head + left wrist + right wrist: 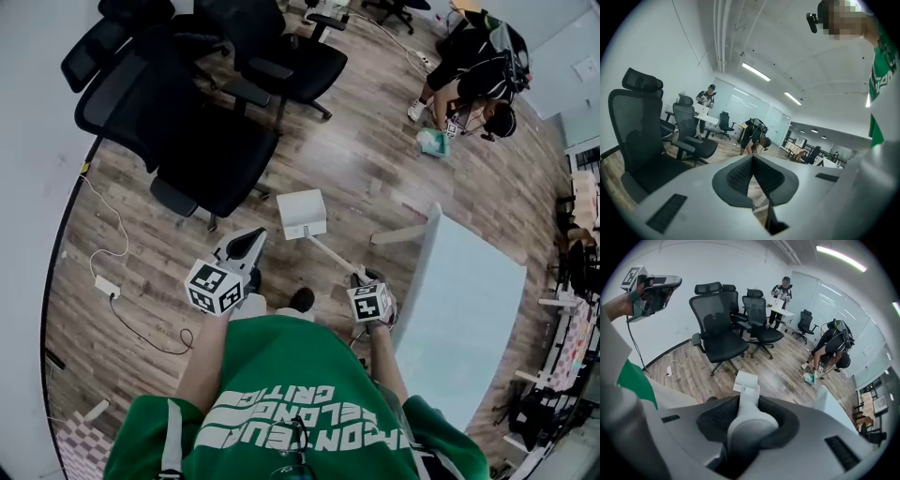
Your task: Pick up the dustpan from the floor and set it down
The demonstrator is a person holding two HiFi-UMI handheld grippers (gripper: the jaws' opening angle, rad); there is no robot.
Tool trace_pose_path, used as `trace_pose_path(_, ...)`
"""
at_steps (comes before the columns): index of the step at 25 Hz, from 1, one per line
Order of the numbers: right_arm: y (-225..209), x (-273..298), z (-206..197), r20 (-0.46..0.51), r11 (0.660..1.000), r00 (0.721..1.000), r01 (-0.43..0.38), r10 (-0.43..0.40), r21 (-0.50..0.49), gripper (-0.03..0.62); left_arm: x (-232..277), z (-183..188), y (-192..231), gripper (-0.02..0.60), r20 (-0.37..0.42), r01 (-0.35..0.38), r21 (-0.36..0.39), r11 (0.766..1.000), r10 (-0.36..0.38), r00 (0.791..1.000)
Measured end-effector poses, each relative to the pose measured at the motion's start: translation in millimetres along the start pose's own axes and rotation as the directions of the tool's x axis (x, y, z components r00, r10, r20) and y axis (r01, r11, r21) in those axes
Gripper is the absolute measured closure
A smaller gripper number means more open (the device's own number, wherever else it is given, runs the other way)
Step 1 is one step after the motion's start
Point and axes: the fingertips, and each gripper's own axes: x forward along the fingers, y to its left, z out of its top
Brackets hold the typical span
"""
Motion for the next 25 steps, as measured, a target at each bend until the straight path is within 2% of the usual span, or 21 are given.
trace_pose_path(13, 37.7, 73.0, 12.9, -0.130, 0.988, 0.988, -0.100, 0.085, -0.116, 0.475, -55.5, -21.4, 35.9, 0.580, 0.006, -0.151, -0.050, 0.987, 0.152, 0.988)
trace_pose_path(25, 74.1, 130.9, 36.0, -0.221, 0.970, 0.970, -0.147, 0.103, -0.191, 0.476, -97.1, -41.2, 51.0, 0.580, 0.001, -0.222, -0.075, 0.972, 0.223, 0.975)
